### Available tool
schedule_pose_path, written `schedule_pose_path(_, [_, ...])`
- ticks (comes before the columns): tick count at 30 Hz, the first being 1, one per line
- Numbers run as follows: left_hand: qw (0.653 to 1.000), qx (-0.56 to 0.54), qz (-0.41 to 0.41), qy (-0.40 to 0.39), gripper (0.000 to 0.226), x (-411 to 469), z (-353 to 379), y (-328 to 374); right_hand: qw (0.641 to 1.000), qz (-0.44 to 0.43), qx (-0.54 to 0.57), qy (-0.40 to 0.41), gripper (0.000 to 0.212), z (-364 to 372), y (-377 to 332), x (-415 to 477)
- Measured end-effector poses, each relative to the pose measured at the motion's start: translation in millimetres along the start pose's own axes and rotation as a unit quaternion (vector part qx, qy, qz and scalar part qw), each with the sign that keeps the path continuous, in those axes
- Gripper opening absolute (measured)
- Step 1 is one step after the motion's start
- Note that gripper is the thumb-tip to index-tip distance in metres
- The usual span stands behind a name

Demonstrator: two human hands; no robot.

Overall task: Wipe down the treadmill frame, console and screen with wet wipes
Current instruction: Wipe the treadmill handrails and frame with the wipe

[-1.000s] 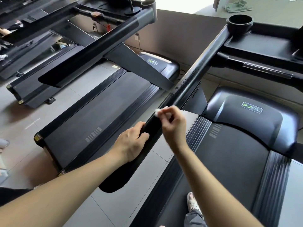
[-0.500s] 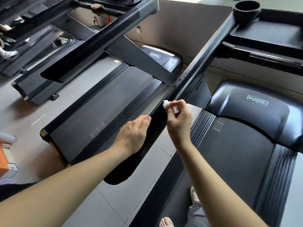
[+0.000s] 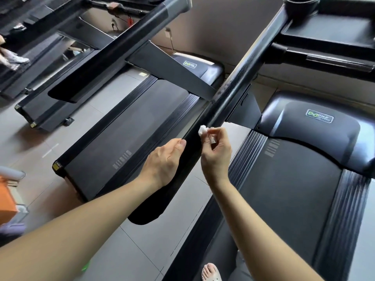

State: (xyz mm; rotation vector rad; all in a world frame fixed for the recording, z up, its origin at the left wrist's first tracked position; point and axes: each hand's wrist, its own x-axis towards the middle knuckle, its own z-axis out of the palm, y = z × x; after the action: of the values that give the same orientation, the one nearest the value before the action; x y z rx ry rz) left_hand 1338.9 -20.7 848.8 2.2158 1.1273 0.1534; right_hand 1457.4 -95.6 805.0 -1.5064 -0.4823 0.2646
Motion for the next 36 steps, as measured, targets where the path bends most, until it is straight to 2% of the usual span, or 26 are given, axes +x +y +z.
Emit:
schedule_pose_path(6, [1.000,0.003,-0.012,0.001,0.042,1.4,0.7,-2.1,0.993,-0.006,0.000,-0.116,0.014,-3.8,-6.1,-76.6])
schedule_pose_path(9, [1.000,0.000,-0.018,0.002,0.052,1.0,0.3,1.2,0.997,0.034,0.018,-0.062,0.016,-1.2,2.4,-36.3])
schedule_pose_path(12, [1.000,0.001,-0.017,-0.002,0.042,-0.7,-0.2,1.6,0.995,0.088,0.046,-0.013,0.013,-0.3,12.0,-4.8])
schedule_pose_path(16, [1.000,0.002,-0.015,0.004,0.056,-0.9,0.1,3.1,0.991,0.090,0.072,-0.070,0.011,2.5,5.9,-63.6])
schedule_pose_path(19, [1.000,0.005,-0.011,0.003,0.054,-1.5,0.2,3.6,0.985,0.089,0.074,-0.131,0.013,-1.4,7.5,-86.1])
schedule_pose_path(21, [1.000,0.002,-0.014,0.001,0.051,-1.5,-0.2,4.0,0.985,0.116,0.088,-0.097,0.013,1.8,16.9,-61.4])
schedule_pose_path(25, [1.000,-0.002,-0.015,-0.001,0.054,-3.5,-1.6,5.4,0.972,0.197,0.123,0.019,0.017,10.1,30.1,-13.8])
schedule_pose_path(27, [1.000,0.001,-0.015,-0.002,0.056,-2.2,-1.6,4.7,0.970,0.207,0.125,0.014,0.017,14.4,28.1,-32.9])
schedule_pose_path(31, [1.000,0.003,-0.008,-0.003,0.057,-0.5,-0.7,2.8,0.971,0.196,0.121,-0.070,0.018,11.0,19.7,-86.4])
schedule_pose_path(33, [1.000,0.001,-0.015,0.000,0.059,-0.8,-0.7,2.8,0.972,0.196,0.125,-0.045,0.018,11.1,23.5,-65.6])
schedule_pose_path(36, [1.000,-0.002,-0.015,-0.002,0.052,-1.5,-1.0,3.1,0.958,0.241,0.148,0.037,0.017,13.9,29.8,-10.8])
